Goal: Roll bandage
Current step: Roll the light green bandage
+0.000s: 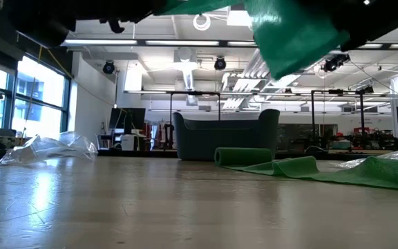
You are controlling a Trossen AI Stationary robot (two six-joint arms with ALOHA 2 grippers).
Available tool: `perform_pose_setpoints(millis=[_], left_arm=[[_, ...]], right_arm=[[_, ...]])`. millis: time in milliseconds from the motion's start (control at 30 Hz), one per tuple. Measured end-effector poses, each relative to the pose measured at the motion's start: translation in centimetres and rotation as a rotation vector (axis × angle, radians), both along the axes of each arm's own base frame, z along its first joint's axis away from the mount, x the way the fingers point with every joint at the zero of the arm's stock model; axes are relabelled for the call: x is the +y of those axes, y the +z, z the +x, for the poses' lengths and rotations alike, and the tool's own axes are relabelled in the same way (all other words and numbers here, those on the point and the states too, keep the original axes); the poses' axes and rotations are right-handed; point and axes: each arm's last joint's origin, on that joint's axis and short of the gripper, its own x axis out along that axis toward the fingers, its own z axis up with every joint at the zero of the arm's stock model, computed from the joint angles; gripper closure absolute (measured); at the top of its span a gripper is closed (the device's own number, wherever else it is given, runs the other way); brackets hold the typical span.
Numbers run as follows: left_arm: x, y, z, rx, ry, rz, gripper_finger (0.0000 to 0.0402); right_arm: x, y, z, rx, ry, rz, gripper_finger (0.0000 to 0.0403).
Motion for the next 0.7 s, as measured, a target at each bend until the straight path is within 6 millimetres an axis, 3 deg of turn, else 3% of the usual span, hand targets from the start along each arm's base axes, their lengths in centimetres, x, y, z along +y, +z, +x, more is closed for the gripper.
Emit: perform_pose_setpoints(millis=[200, 433, 700], left_arm=[[0.9, -1.6, -0.8, 0.083, 0.033, -0.001, 0.0399], [1.3, -4.0, 0.0, 0.263, -0.033, -0.062, 0.0401], [0.3, -5.3, 0.5, 0.375, -0.191, -0.079, 0.0401]], right_arm=[[0.5, 2.8, -1.4, -0.106, 0.024, 0.022, 0.0403], [0.3, 5.5, -2.1, -0.212, -0.024, 0.029, 0.0403], [-1.9, 8.8, -1.1, -0.313, -0.113, 0.031, 0.0403]])
